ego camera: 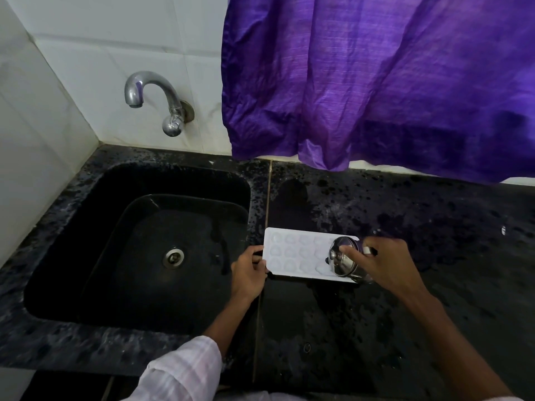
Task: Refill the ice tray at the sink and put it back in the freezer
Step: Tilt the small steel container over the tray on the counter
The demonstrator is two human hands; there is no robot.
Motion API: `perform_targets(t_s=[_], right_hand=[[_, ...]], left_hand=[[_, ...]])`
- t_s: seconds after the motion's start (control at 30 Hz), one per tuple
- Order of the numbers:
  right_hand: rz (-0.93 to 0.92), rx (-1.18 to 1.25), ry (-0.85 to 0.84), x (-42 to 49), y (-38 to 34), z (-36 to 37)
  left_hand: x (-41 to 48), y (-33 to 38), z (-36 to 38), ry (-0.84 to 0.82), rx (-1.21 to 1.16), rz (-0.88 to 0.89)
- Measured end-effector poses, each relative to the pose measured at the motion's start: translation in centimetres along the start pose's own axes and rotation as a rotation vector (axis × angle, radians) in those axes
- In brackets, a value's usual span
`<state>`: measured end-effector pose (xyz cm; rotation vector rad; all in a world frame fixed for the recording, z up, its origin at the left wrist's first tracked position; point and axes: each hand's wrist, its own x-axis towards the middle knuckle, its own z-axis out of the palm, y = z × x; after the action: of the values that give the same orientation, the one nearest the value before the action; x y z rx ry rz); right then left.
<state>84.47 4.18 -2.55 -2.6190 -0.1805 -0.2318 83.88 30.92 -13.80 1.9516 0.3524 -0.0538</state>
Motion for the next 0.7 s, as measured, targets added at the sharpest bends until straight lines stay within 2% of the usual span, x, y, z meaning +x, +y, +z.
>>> perform_targets(t_s=[0.7], right_hand=[[0.028, -0.037, 0.027, 1.6, 1.3, -0.7]], left_hand=[[-0.2, 0.1, -0.1, 0.001, 0.022, 0.032]])
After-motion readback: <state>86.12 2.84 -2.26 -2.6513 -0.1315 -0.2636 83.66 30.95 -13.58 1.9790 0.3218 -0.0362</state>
